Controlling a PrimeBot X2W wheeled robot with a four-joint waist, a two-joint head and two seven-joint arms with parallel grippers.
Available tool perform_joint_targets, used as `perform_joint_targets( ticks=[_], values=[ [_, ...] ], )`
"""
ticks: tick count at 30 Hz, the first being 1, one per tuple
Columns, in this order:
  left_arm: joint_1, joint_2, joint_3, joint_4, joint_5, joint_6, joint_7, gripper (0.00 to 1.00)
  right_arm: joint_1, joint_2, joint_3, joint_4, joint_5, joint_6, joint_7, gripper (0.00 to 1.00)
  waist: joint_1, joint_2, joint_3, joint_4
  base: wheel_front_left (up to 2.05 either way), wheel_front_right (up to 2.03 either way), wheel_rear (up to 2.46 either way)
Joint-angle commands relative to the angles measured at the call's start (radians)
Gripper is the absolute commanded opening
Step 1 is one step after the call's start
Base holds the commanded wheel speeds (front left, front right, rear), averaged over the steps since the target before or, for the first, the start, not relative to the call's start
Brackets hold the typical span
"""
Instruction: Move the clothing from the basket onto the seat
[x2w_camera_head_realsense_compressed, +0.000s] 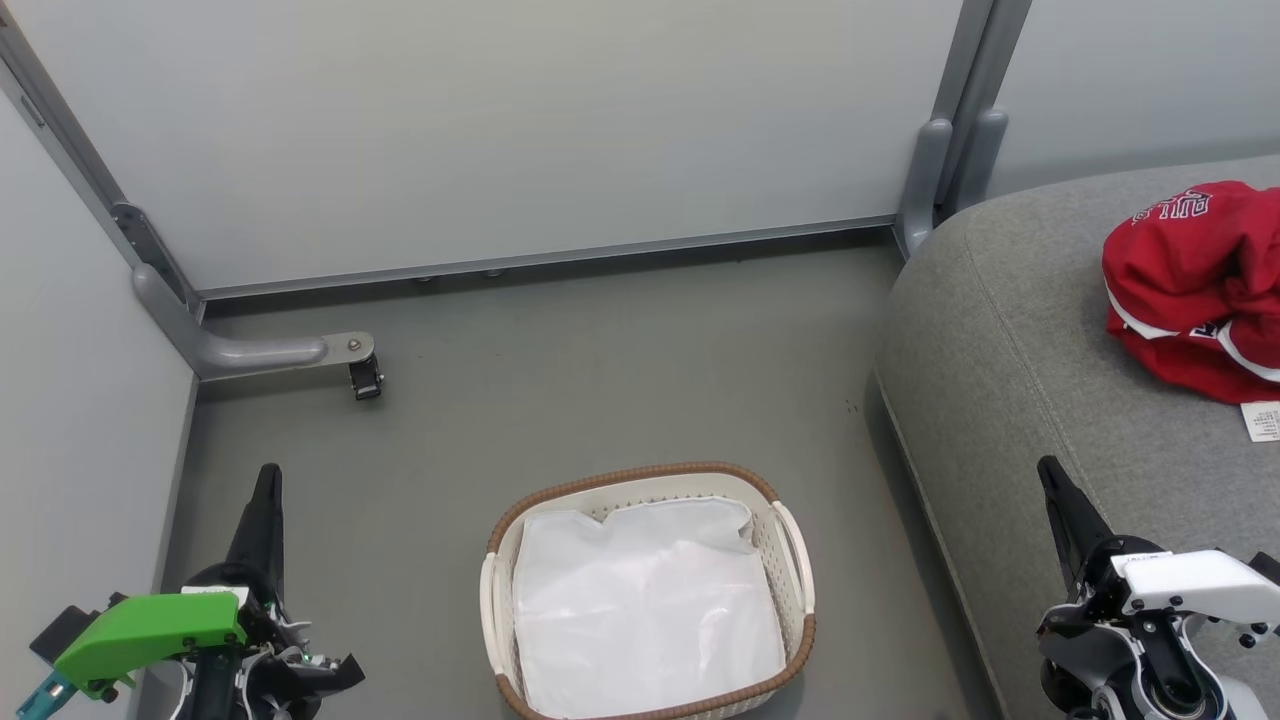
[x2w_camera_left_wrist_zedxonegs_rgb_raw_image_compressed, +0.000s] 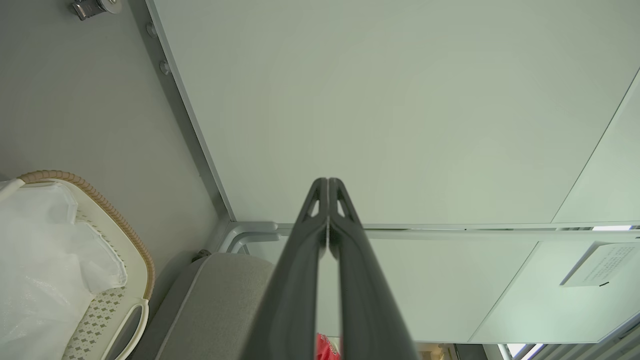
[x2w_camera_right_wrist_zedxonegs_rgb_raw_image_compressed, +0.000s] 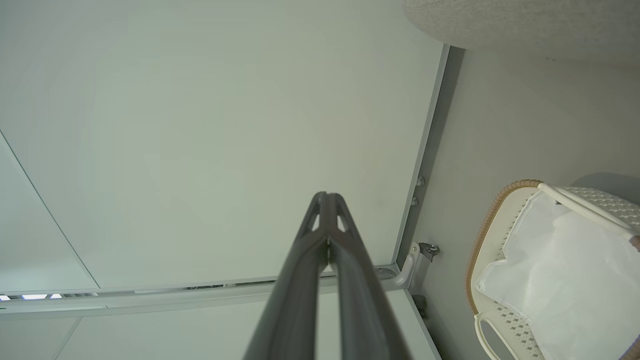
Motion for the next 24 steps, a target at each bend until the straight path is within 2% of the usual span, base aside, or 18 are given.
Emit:
perform_joint_targets(
  ticks=[1,24],
  values=[
    [-0.01,0.005,0.002,0.001,-0.004,-0.005,0.004,0.0,-0.008,-0.006,-0.003,-0.004,0.003,0.0,0.004,0.0,0.0,-0.0001,0.0,0.0,0.0,0.0,0.0],
    [-0.01,0.005,0.002,0.001,-0.004,-0.004,0.004,0.0,-0.008,-0.005,-0.003,-0.004,0.003,0.0,0.004,0.0,0.0,-0.0001,0.0,0.0,0.0,0.0,0.0]
  ],
)
